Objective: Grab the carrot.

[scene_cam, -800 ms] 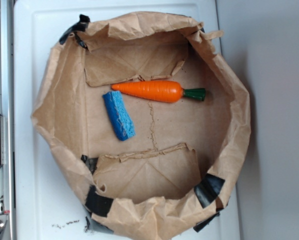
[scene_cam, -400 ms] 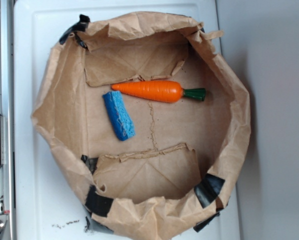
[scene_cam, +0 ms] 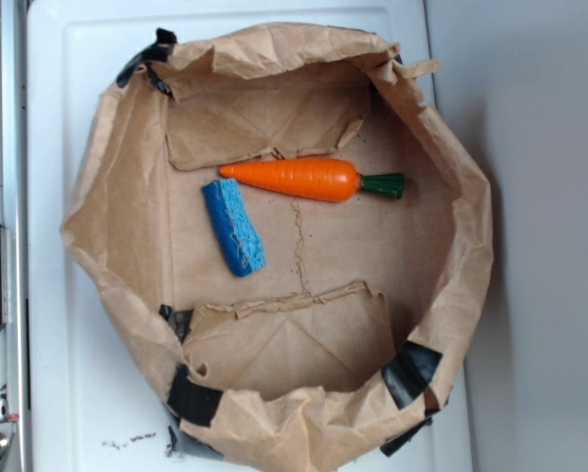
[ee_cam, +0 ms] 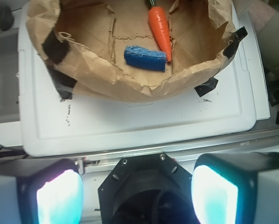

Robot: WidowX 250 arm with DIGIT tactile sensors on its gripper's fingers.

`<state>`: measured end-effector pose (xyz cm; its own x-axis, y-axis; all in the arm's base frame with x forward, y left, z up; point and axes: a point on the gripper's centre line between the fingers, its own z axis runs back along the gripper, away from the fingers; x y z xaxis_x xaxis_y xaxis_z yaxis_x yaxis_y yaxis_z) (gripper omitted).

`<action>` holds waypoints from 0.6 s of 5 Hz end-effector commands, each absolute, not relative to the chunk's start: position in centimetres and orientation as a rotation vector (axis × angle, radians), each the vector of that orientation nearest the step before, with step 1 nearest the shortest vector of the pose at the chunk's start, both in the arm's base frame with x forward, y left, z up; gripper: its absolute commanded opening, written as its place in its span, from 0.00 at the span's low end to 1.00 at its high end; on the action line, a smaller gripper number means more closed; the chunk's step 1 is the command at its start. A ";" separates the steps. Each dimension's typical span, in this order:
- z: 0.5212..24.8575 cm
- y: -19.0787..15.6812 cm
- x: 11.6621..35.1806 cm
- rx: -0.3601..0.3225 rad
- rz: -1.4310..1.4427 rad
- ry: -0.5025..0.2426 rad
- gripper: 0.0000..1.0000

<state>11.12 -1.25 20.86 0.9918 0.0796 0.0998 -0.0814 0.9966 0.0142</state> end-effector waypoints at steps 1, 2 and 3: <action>20.4 -0.1 15.4 0.014 0.176 -0.088 1.00; 20.0 1.0 18.2 0.009 0.196 -0.088 1.00; 19.5 1.6 20.7 -0.015 0.199 -0.077 1.00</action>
